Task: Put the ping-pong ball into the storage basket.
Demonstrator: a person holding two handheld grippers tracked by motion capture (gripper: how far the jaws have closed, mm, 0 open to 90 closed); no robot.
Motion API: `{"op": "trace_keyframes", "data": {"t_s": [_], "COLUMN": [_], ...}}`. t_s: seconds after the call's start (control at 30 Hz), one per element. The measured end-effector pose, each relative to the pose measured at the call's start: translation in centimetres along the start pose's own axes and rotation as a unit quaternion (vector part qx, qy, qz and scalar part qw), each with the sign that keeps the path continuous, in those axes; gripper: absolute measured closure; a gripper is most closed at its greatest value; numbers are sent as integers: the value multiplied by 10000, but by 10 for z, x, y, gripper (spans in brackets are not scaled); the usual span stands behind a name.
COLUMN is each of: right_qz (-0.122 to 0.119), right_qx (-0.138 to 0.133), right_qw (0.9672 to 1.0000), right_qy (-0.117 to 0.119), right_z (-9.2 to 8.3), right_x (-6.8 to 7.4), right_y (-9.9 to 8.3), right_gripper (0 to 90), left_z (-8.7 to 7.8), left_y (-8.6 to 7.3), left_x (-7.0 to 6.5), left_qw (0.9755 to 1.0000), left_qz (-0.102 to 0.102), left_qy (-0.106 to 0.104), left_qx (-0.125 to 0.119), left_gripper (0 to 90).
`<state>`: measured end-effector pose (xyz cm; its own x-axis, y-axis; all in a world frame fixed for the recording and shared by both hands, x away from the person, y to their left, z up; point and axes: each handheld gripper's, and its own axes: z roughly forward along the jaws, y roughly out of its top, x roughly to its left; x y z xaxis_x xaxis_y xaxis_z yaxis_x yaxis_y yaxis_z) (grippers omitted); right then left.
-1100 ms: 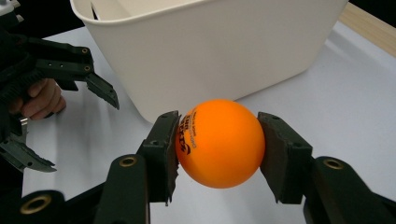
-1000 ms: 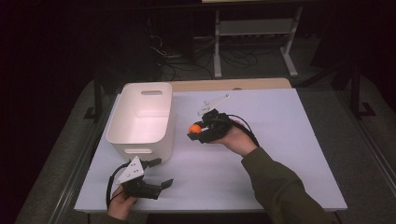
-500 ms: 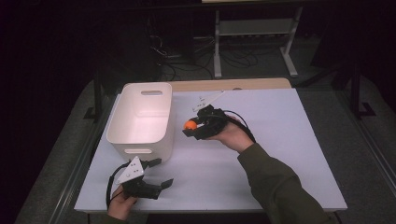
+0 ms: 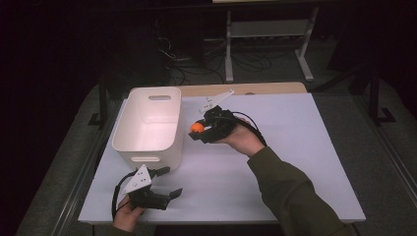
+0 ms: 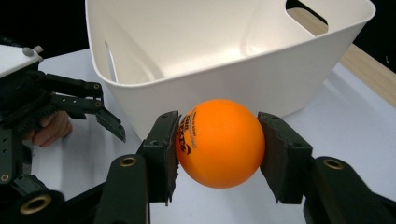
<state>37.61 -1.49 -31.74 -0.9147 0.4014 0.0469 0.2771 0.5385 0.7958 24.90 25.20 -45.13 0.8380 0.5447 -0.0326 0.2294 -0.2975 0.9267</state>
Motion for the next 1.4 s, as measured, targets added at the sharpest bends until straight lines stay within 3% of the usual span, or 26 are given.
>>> {"op": "trace_keyframes", "data": {"t_s": [0.73,1.4], "right_qz": [-75,-187], "right_qx": [-62,-108], "right_qw": [10000,9997], "right_qy": [-20,85], "right_z": [0,15], "right_x": [-1,3], "right_y": [21,43], "right_gripper": [497,496], "left_z": [0,0], "left_y": [0,0], "left_x": [0,0], "left_qw": [10000,10000], "left_qz": [-10,-11], "left_qy": [4,1], "left_qx": [-7,-19], "left_gripper": [141,141]}}
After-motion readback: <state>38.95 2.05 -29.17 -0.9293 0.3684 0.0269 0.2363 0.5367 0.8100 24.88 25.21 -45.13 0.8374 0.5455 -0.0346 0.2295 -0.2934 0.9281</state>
